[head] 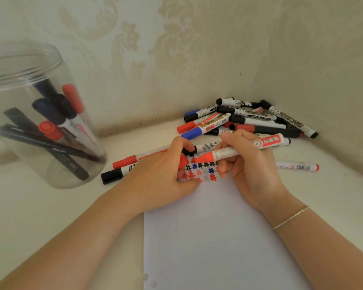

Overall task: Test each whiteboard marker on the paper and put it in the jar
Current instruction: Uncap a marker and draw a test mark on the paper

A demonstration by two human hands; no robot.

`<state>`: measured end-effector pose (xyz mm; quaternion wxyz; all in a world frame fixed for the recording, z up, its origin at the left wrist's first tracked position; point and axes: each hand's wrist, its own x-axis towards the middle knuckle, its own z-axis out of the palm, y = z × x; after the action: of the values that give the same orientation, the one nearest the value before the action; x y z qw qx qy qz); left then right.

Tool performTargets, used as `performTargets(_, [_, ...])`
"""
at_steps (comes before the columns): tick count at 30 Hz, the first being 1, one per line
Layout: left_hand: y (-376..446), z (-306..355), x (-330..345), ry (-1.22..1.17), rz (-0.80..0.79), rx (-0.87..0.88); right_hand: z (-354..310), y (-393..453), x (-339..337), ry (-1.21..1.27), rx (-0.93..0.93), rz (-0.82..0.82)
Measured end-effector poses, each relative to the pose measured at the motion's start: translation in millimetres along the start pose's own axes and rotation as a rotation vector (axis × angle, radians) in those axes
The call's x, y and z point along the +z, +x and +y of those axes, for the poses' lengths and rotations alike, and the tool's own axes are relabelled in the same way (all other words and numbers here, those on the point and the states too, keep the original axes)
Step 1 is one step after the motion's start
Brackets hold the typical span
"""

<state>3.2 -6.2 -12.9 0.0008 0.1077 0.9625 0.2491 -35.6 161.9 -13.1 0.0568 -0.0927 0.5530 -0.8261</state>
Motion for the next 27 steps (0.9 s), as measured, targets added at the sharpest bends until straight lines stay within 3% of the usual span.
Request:
performTargets(7, [-0.8,-1.9,1.3,0.012,0.038,0.034,3.0,-0.9,1.4,-0.147,0.0,-0.07])
performTargets(11, [-2.3,-2.7,3.8,0.016,0.082,0.103,1.8,-1.3,0.3,-0.037,0.069,-0.194])
performTargets(13, [-2.0,-0.5,4.6,-0.133,0.125,0.121,0.1,-0.2,-1.2,0.056,0.105,-0.179])
performTargets(17, [-0.3,5.9,-0.8,-0.666,0.185,0.005,-4.5,1.2,-2.8,0.068,0.0,-0.052])
performTargets(21, [-0.7,12.8,1.2,-0.988,0.102,-0.134,-3.3,2.9,-5.4,-0.024,-0.039,0.005])
performTargets(27, [-1.5,19.8,8.2,-0.838,0.161,-0.162,0.3,6.2,-5.7,-0.124,-0.086,-0.01])
